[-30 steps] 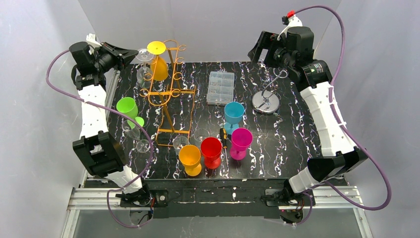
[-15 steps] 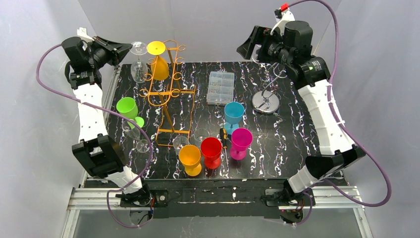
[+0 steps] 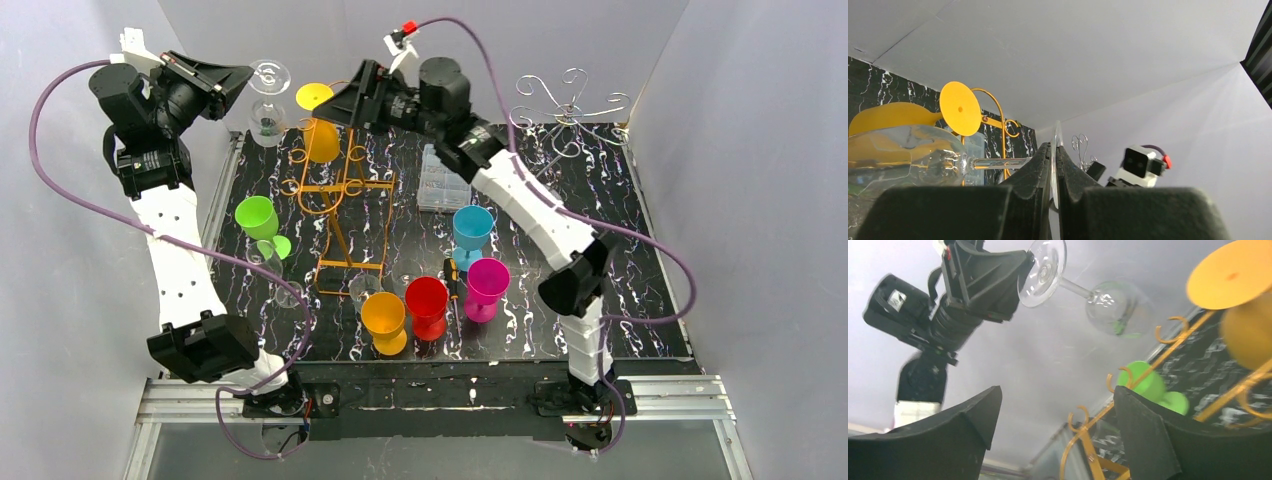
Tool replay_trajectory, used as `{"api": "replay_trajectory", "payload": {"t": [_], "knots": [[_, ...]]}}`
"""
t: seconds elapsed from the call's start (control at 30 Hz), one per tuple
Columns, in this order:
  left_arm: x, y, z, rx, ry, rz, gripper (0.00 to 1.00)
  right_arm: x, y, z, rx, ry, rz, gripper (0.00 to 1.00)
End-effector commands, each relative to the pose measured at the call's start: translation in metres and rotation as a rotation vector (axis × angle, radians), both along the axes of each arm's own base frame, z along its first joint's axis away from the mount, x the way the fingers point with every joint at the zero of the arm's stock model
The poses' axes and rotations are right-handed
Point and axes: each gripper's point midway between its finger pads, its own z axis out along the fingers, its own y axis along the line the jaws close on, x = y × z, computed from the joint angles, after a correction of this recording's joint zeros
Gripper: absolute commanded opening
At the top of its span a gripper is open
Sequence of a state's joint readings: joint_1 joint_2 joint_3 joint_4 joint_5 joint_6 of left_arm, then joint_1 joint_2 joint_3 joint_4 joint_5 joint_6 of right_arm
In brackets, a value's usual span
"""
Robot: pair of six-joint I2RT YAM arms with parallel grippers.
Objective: Take the wine glass off the wine glass rack
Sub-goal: Pick up the wine glass from the wine rack, then place the wine glass at the center of the board.
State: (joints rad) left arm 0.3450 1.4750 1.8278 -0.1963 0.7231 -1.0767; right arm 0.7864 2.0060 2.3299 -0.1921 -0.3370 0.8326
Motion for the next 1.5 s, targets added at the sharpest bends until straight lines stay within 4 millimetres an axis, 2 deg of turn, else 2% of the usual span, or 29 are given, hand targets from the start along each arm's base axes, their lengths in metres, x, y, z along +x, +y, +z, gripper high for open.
{"api": "replay_trajectory", "payload": {"t": [0.0,0.13,0.37,0.53,0.57,0.77,1.17,1.47], "knots": [[-0.034,-0.013,0.034,0.059,-0.113,-0.023,0.00,-0.013,0.025,0.055,0.283,0.043,0.109,0.86],[-0.037,-0.016,0.031,0.061,-0.111,-0.036,0.00,-0.007,0.040,0.058,0.403,0.124,0.134,0.78],[-0.040,-0.017,0.029,0.075,-0.111,-0.039,0.00,0.000,0.043,0.064,0.495,0.168,0.124,0.71],[-0.040,-0.017,0.031,0.079,-0.118,-0.043,0.00,0.001,0.047,0.064,0.515,0.188,0.112,0.69],[-0.041,-0.018,0.032,0.083,-0.122,-0.044,0.00,0.001,0.046,0.067,0.528,0.193,0.117,0.68],[-0.042,-0.019,0.030,0.092,-0.120,-0.051,0.00,0.005,0.057,0.057,0.541,0.238,0.127,0.59],[-0.046,-0.023,0.025,0.116,-0.122,-0.072,0.00,0.004,0.063,0.056,0.570,0.264,0.134,0.50],[-0.050,-0.035,0.021,0.150,-0.124,-0.113,0.00,0.000,0.069,0.053,0.588,0.297,0.159,0.40]]}}
